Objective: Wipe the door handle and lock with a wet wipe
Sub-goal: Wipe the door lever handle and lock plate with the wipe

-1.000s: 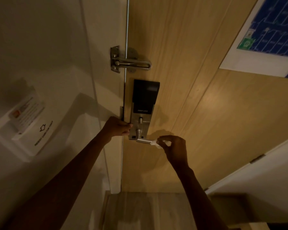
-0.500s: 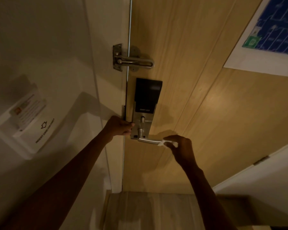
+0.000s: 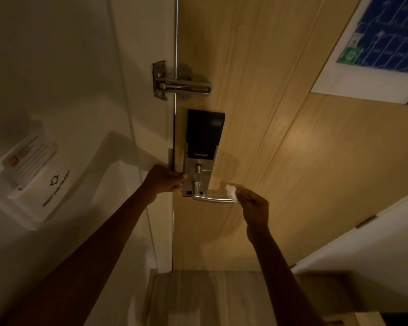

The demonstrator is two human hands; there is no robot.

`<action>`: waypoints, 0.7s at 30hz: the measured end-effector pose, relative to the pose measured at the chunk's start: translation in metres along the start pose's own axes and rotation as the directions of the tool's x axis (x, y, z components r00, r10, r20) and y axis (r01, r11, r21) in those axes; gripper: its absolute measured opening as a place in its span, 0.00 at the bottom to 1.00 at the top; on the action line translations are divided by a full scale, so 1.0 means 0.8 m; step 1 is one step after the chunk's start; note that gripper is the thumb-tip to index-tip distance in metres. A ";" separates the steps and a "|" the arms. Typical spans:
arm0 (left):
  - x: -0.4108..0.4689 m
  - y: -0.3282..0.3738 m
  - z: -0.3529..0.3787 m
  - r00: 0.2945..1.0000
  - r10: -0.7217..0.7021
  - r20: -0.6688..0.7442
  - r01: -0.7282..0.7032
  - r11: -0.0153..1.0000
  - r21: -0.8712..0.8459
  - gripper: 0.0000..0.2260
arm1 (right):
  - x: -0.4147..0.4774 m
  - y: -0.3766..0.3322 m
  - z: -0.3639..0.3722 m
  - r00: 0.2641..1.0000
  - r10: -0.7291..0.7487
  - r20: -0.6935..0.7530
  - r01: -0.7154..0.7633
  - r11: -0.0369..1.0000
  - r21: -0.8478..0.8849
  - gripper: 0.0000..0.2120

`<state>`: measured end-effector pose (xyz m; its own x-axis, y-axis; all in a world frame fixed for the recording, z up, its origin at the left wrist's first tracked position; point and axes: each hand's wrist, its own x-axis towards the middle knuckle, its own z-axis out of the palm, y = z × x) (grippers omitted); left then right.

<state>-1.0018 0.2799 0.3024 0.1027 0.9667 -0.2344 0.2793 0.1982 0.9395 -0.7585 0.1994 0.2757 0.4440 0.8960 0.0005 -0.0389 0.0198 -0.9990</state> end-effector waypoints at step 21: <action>-0.002 0.002 -0.002 1.000 0.001 -0.009 -0.001 0.999 -0.050 0.12 | -0.034 -0.011 -0.011 0.981 -0.130 -0.141 0.094 0.966 -0.241 0.07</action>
<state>-1.0031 0.2786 0.3049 0.0942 0.9683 -0.2313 0.2315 0.2047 0.9511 -0.7624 0.1706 0.2839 0.5669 0.8143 0.1246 0.2194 -0.0034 -0.9756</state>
